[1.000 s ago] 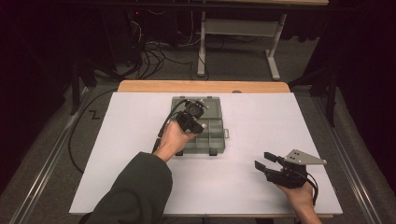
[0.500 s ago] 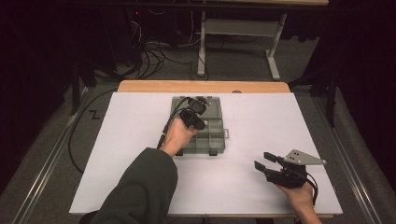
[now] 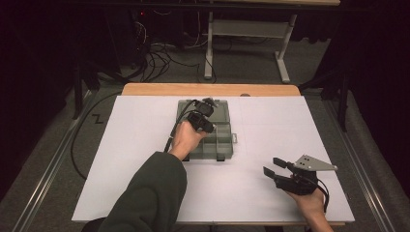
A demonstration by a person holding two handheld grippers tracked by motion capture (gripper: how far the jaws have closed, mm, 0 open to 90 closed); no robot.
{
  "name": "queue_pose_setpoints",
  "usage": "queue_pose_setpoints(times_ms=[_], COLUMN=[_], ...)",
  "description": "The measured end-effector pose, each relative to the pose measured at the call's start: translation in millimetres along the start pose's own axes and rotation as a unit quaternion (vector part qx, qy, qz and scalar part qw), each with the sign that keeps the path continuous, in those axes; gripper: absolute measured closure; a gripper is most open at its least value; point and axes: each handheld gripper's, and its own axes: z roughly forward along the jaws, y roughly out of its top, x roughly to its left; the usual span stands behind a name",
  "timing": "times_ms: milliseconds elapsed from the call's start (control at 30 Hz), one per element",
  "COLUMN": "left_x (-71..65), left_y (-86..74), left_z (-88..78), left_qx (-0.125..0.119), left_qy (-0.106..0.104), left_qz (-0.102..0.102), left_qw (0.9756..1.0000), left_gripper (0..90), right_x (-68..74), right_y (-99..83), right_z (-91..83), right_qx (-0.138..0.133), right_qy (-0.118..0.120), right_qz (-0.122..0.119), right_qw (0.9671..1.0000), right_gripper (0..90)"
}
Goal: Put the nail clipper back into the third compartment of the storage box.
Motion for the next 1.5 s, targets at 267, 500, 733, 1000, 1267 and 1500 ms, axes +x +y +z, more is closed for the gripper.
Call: queue_pose_setpoints(times_ms=[267, 500, 733, 1000, 1267, 1500], left_x=[2.0, 0.8, -2.2, -8.5, -8.3, -7.4], left_y=[0.4, -1.1, -4.2, -9.3, -12.0, -12.0], left_z=[5.0, 1.5, -7.0, -12.7, -11.5, -5.0], left_qx=[-0.001, -0.006, -0.006, -0.001, 0.003, 0.003], left_qy=[-0.003, -0.006, -0.004, 0.006, 0.012, 0.009], left_qz=[-0.007, 0.000, 0.018, 0.040, 0.046, 0.046], left_qw=[1.0000, 1.0000, 0.9998, 0.9992, 0.9989, 0.9989], left_gripper=[75.5, 70.1, 69.7, 71.5, 76.9, 80.7], right_x=[0.0, -0.1, 0.0, 0.1, 0.4, -0.2], right_y=[-0.2, -0.7, -0.7, -0.7, -0.6, -0.8], right_z=[0.4, 1.2, 1.2, 1.4, 1.6, 2.3], right_qx=[0.000, 0.002, 0.002, 0.003, 0.003, 0.003], right_qy=[0.001, 0.001, 0.001, 0.001, 0.001, 0.001], right_qz=[-0.001, -0.001, -0.001, -0.001, -0.002, 0.001], right_qw=[1.0000, 1.0000, 1.0000, 1.0000, 1.0000, 1.0000], right_gripper=[45.6, 45.7, 45.6, 45.5, 45.5, 45.4])
